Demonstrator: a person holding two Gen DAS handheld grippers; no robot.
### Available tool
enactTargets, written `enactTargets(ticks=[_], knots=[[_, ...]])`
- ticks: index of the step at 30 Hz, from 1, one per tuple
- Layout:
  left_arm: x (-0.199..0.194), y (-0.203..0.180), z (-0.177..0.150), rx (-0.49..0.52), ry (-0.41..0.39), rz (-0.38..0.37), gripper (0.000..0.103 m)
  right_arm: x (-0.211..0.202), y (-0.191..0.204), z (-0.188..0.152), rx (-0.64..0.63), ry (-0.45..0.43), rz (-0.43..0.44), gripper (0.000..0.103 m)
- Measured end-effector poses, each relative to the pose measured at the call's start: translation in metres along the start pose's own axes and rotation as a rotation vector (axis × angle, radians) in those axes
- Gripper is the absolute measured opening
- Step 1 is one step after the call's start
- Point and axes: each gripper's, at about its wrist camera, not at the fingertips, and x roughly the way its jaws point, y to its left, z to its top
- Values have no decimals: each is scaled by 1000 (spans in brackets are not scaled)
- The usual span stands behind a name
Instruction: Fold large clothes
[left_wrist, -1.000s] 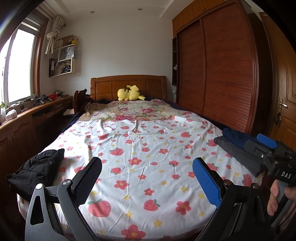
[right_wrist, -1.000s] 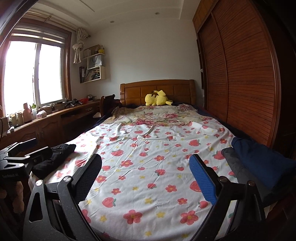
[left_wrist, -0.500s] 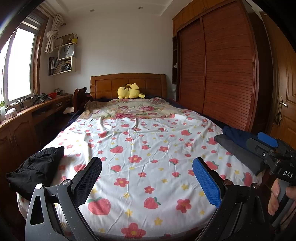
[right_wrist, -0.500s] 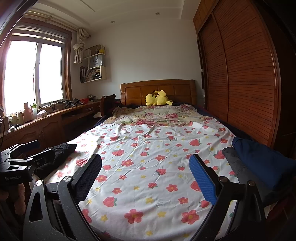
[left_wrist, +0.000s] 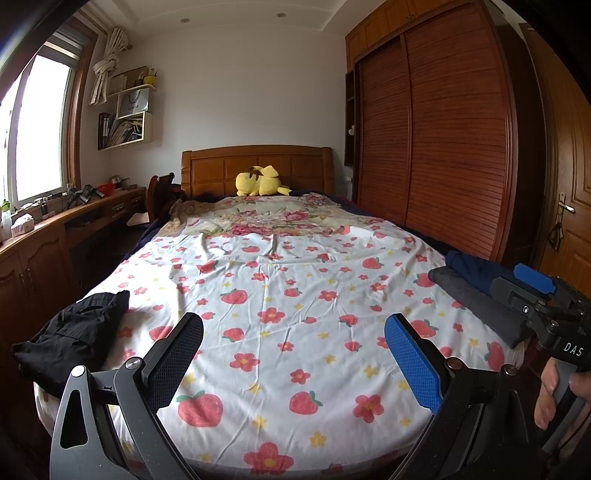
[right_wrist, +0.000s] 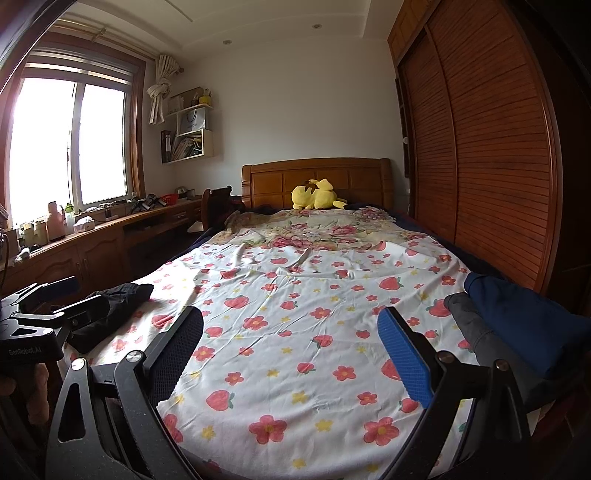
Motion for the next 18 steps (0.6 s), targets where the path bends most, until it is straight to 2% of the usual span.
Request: enactTargets(ticks=[18], knots=[[-5, -1, 0, 1, -6, -3, 99, 0, 1, 0, -3, 0, 1, 96]])
